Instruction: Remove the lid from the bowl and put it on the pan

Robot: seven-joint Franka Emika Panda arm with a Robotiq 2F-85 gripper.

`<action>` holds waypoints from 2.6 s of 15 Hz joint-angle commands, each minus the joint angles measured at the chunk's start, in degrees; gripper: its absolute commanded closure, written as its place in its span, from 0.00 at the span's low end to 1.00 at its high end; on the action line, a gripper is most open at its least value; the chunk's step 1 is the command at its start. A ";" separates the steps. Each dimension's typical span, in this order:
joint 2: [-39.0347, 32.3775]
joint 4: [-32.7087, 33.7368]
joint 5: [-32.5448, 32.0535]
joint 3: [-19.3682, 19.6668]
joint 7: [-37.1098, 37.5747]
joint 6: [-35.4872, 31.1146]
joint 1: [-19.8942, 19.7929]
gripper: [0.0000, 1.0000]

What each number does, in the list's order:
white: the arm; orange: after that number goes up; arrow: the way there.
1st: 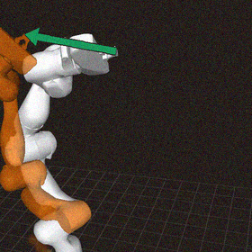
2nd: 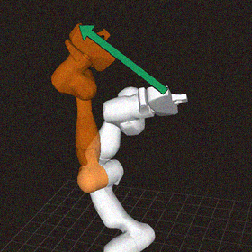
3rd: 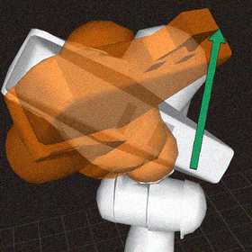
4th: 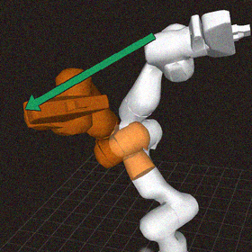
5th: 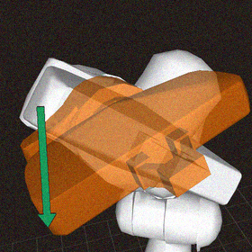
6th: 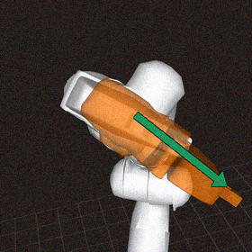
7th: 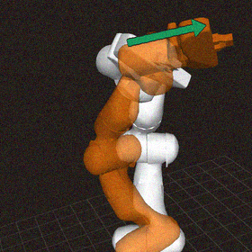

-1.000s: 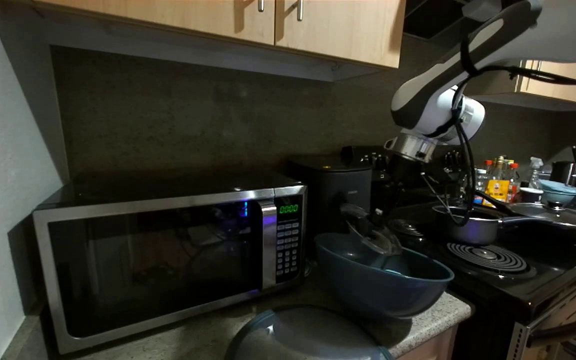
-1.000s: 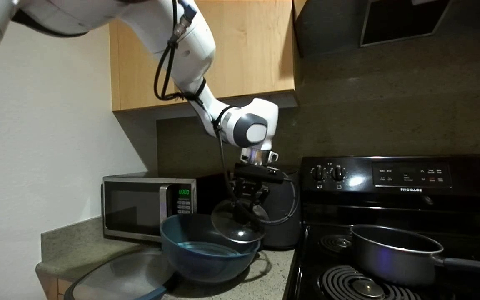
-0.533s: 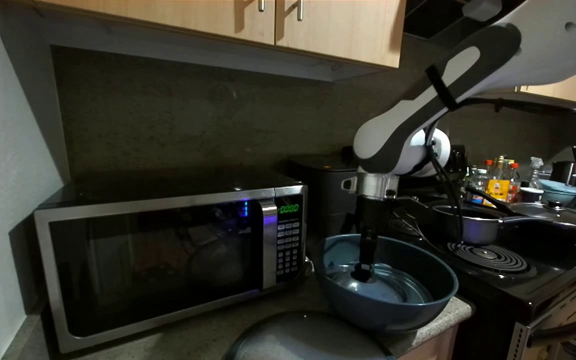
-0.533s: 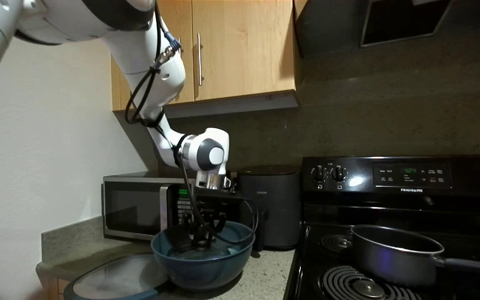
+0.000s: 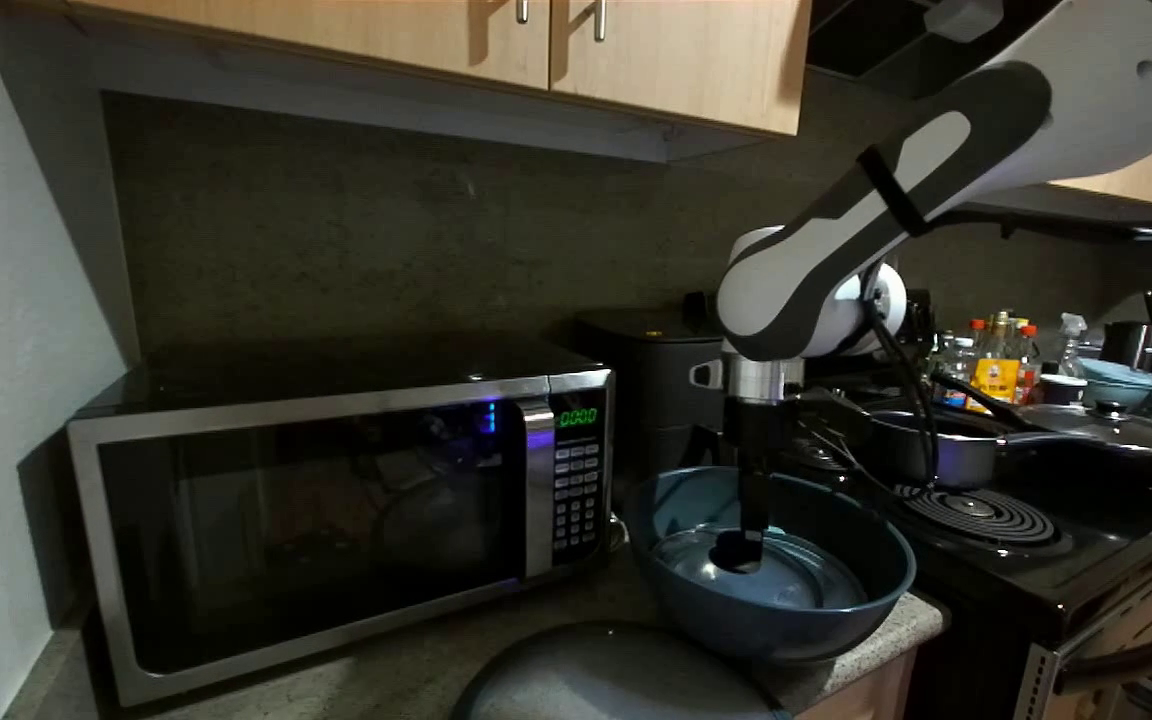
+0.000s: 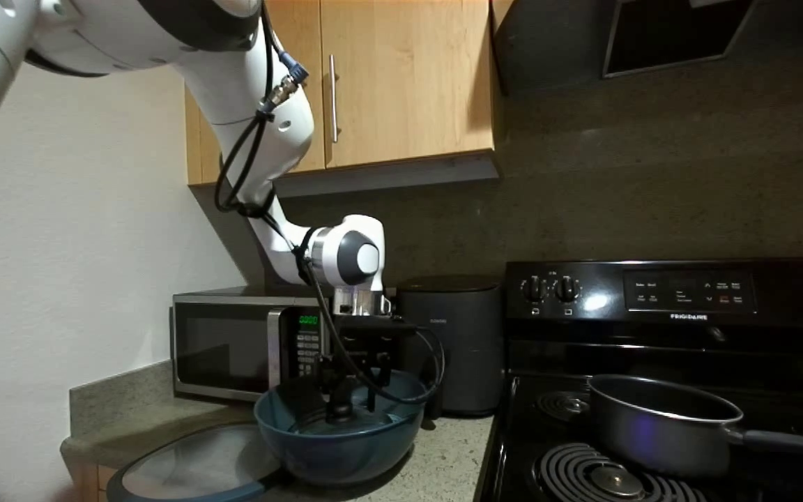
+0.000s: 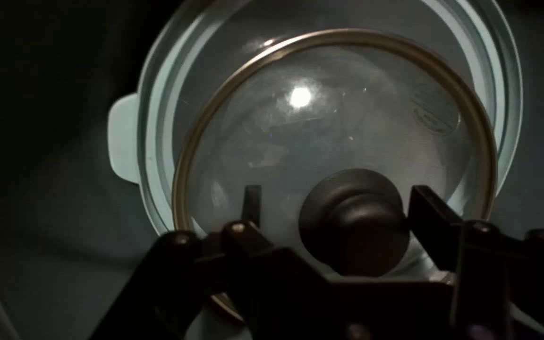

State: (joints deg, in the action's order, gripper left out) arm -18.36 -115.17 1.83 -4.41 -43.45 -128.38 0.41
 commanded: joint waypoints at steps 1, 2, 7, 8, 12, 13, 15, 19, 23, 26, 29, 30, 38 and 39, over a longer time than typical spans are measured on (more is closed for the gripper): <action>0.68 -0.61 1.31 0.39 -2.97 0.42 -3.86 0.00; -0.02 0.08 -0.10 -0.23 -0.13 0.25 -2.16 0.08; -0.01 0.08 0.08 0.39 -1.30 0.25 -4.01 0.00; 0.50 -0.42 -0.58 0.11 -1.64 0.16 -3.58 0.00; 1.50 -2.10 -1.94 -1.61 -4.10 -2.05 -2.13 0.00; 1.18 -1.86 -1.52 -1.99 -4.42 -1.78 -2.00 0.00; 1.96 -2.83 -0.17 -2.43 -4.59 -0.99 -2.22 0.00; -0.03 -0.52 -0.56 -2.30 -2.50 -0.23 -1.76 0.00; -0.10 -0.88 0.23 -2.08 -2.39 0.89 -2.23 0.00; -0.60 -0.71 0.16 -1.59 -1.92 1.92 -2.37 0.00; -1.50 -0.03 0.45 -1.51 -2.32 2.78 -2.53 0.28; -1.69 0.31 0.53 -1.57 -2.52 2.92 -2.57 0.30; -5.99 7.09 -2.45 -3.02 -0.61 2.64 1.13 0.01; -6.25 7.33 -2.78 -3.29 -0.72 2.70 1.62 0.00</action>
State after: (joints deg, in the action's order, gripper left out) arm -23.26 -109.17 0.92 -6.62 -45.55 -125.40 0.53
